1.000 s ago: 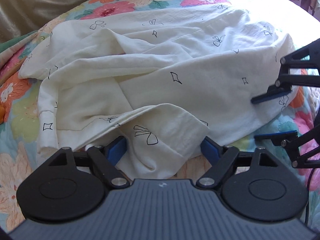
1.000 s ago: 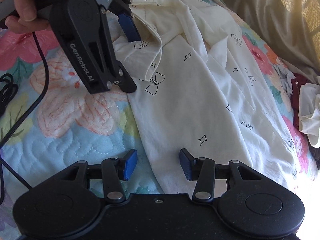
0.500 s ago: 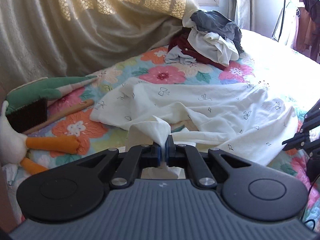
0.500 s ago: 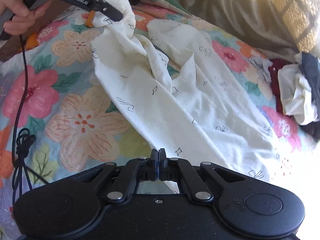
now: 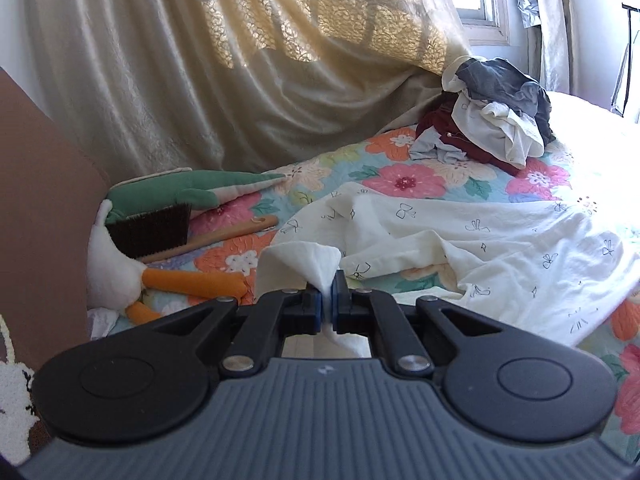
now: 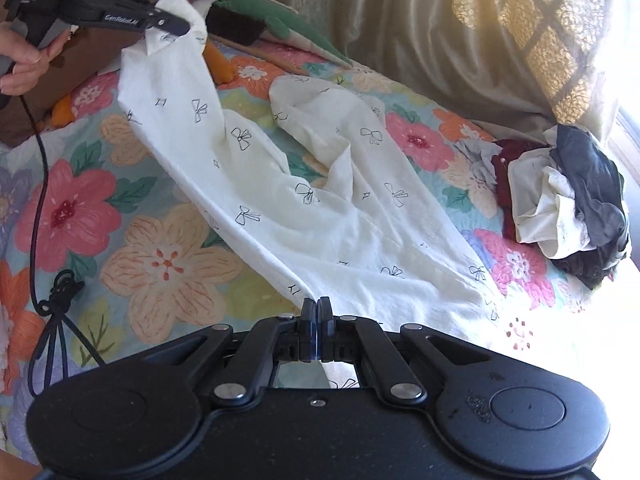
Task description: Fold clothes
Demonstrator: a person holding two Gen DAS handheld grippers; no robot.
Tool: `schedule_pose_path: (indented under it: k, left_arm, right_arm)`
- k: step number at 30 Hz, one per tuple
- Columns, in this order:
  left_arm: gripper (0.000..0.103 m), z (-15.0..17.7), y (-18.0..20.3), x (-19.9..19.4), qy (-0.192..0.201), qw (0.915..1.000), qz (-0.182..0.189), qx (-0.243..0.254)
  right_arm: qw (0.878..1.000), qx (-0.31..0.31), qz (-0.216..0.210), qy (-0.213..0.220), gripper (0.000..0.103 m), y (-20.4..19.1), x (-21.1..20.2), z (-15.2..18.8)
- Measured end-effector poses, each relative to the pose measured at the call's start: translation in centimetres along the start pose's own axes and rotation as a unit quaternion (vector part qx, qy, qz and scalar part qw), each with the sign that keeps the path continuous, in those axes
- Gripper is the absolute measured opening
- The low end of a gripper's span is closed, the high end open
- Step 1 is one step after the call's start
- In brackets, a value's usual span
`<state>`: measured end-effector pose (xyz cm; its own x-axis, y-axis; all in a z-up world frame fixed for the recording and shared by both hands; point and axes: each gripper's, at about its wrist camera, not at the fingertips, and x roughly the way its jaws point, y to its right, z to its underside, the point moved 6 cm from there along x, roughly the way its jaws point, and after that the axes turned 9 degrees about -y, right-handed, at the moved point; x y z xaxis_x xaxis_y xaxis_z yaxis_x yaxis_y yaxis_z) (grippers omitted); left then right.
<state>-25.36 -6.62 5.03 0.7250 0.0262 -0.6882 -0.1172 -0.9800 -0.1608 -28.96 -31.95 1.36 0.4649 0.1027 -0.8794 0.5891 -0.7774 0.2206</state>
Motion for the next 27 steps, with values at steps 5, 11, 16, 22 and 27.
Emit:
schedule_pose_path:
  k: [5, 11, 16, 22, 27]
  left_arm:
    - [0.004, 3.9, -1.3, -1.1, -0.015, 0.9964, -0.023, -0.080]
    - [0.004, 14.2, 1.3, 5.9, -0.240, 0.9642, 0.018, -0.112]
    - [0.010, 14.0, 0.6, 5.7, -0.244, 0.9628, 0.007, -0.116]
    - [0.061, 8.4, -3.5, 2.5, -0.134, 0.9811, -0.053, -0.129]
    - [0.065, 6.7, -5.7, 4.3, -0.113, 0.9846, -0.035, -0.129]
  right_arm:
    - [0.999, 0.021, -0.038, 0.005, 0.000, 0.0, -1.0, 1.1]
    - [0.992, 0.025, -0.119, -0.027, 0.000, -1.7, 0.1, 2.7]
    - [0.983, 0.094, -0.152, -0.030, 0.000, 0.0, 1.0, 4.3]
    - [0.949, 0.202, -0.235, -0.053, 0.001, 1.6, 2.8, 6.1]
    - [0.938, 0.195, -0.275, -0.080, 0.008, 0.1, 3.5, 6.6]
